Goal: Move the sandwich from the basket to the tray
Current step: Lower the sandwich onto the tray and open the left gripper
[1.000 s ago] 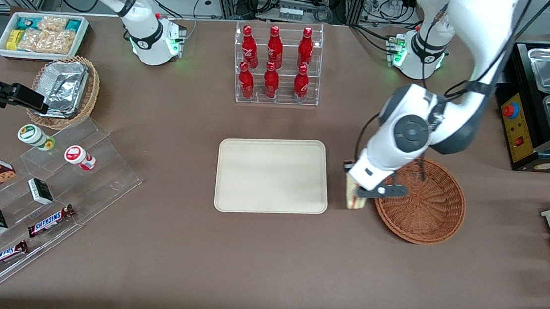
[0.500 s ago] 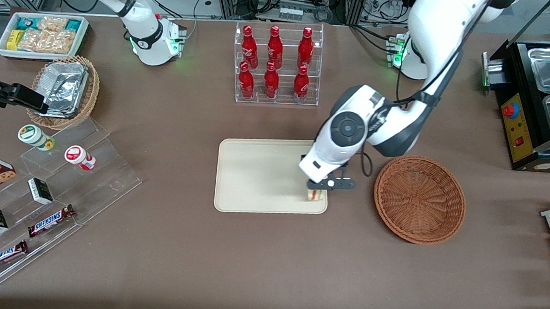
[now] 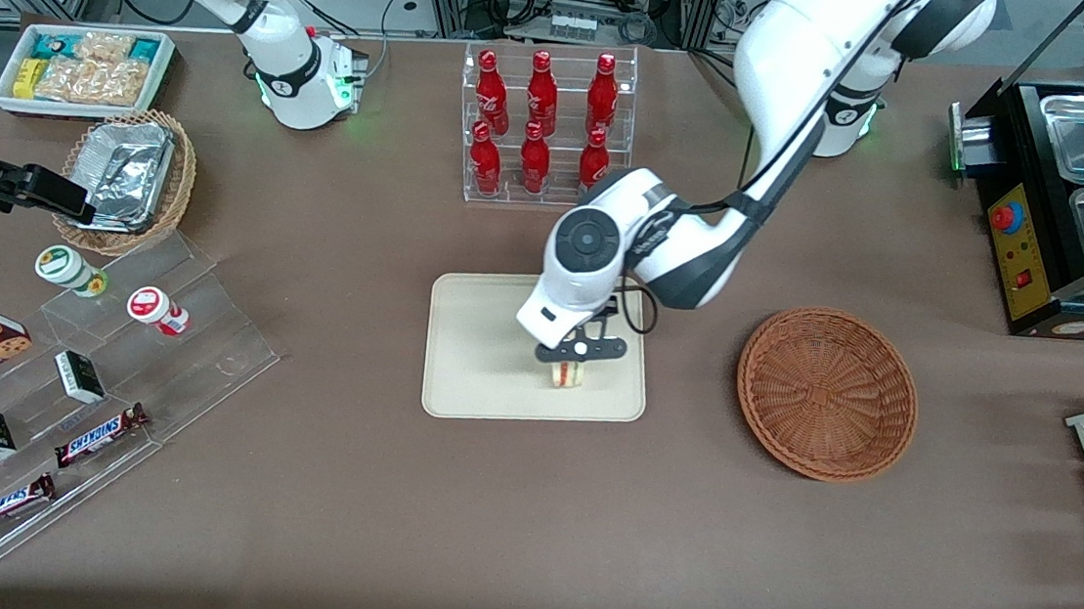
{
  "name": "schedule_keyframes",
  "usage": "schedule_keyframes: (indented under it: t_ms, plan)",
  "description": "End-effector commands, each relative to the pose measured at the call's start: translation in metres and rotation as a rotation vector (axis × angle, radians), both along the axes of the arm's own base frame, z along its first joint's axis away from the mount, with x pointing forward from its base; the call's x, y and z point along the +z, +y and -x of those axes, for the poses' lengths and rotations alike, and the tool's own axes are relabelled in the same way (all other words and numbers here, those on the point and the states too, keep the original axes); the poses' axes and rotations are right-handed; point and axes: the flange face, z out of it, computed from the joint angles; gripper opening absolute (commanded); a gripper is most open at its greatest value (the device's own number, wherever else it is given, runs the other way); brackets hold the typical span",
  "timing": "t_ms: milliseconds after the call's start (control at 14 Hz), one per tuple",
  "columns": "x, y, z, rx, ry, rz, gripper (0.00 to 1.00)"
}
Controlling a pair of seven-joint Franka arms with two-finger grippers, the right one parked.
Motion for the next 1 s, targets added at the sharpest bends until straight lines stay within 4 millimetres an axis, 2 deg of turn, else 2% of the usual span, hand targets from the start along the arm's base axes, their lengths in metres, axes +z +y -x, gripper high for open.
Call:
schedule_keyframes:
  t_ms: [0,286,929]
  plan:
    - [-0.007,-0.031,0.002,0.017,-0.008,-0.017,0.00]
    - [-0.008,-0.040,-0.002,0.019,0.027,-0.050,0.00]
    - [-0.030,-0.039,-0.006,0.068,0.005,-0.083,0.00]
